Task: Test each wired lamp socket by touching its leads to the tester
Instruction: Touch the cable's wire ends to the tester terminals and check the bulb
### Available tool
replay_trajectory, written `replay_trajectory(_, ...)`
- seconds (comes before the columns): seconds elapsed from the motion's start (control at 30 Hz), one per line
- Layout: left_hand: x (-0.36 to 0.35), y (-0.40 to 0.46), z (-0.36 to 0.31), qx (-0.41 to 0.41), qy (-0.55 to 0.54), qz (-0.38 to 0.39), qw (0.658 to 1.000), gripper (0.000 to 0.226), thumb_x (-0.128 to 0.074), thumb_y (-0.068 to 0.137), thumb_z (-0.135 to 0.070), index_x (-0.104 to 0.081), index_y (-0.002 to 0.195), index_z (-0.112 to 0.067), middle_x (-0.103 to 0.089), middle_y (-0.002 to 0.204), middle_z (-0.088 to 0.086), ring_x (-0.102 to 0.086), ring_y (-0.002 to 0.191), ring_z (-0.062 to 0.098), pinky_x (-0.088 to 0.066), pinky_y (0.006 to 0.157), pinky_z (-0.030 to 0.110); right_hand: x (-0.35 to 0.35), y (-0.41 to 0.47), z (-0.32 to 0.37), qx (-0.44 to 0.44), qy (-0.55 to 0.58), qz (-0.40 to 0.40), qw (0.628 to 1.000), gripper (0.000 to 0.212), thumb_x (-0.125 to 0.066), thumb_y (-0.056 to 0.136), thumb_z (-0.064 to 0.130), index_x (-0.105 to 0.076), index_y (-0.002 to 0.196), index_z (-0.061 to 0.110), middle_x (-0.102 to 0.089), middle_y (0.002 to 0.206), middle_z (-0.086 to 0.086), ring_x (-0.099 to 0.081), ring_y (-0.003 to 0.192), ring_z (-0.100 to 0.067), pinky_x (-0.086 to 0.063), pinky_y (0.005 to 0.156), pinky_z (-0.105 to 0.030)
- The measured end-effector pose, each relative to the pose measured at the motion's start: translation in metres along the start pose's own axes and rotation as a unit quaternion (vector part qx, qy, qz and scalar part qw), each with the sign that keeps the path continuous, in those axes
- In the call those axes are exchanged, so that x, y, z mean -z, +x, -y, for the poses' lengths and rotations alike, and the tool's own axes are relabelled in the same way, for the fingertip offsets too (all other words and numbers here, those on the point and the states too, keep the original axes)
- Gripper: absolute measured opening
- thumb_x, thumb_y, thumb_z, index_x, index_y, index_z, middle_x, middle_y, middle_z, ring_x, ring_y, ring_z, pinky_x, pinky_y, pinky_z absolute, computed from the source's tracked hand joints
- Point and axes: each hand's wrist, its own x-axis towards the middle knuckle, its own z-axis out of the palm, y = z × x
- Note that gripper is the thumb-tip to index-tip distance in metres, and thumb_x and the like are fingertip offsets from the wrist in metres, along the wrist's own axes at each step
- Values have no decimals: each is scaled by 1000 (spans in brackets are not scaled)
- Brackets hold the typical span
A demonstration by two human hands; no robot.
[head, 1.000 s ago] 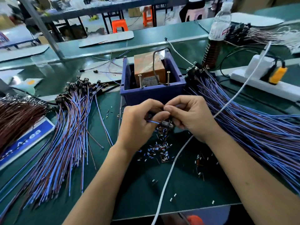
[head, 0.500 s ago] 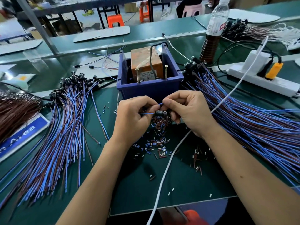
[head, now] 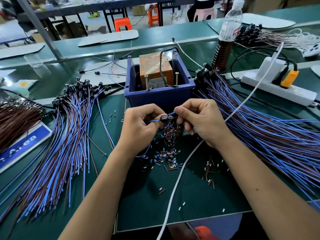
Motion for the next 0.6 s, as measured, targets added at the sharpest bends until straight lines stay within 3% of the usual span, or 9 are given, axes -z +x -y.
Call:
replay_trajectory(0.13, 5, 0, 4, 46, -30, 0, 998, 20, -65, 83, 9, -71, 79, -9, -65, 65, -8, -61, 65, 7, -48, 63, 27, 8, 3, 1, -5, 13, -54, 998, 18, -75, 96, 21, -74, 80, 14, -68, 64, -7, -51, 42, -10, -39, 36, -21)
replay_trajectory(0.2, 10, 2, 6, 51, -65, -28, 996, 11, -67, 88, 5, -71, 80, -2, -65, 63, -6, -59, 63, 5, -46, 66, 21, 14, 4, 1, -1, 23, -89, 996, 18, -74, 96, 19, -72, 83, 8, -67, 63, -7, -49, 42, -10, -38, 37, -21)
replay_trajectory(0.33, 6, 3, 3, 55, -132, -62, 988, 17, -66, 94, -9, -72, 80, -1, -63, 61, -2, -54, 58, 2, -42, 63, 12, 3, 2, -1, 29, -28, -53, 998, 4, -79, 92, 14, -78, 96, 13, -73, 71, -8, -53, 43, -13, -42, 38, -22)
replay_trajectory(0.4, 1, 1, 0, 61, -156, -61, 984, 16, -65, 95, -7, -73, 81, -5, -63, 62, -2, -52, 54, 0, -40, 60, 10, -6, 0, -1, 44, -44, -44, 997, 15, -80, 91, 15, -78, 106, 15, -74, 75, -2, -57, 48, -11, -44, 41, -21)
replay_trajectory(0.5, -6, 1, 0, 63, -165, -61, 982, 16, -66, 95, -9, -71, 81, -3, -64, 64, 0, -56, 61, 7, -45, 64, 19, -18, 0, 1, 84, -53, -24, 995, 11, -78, 93, 13, -80, 103, 11, -78, 85, 2, -65, 65, -2, -46, 55, -10)
replay_trajectory(0.6, -12, 2, -1, 58, -176, -63, 981, 18, -67, 94, -10, -69, 78, -2, -64, 66, 1, -58, 65, 13, -49, 67, 28, -28, -2, 6, 102, -6, -12, 995, 9, -74, 94, 5, -80, 100, 8, -77, 80, 3, -65, 62, 1, -47, 58, -8)
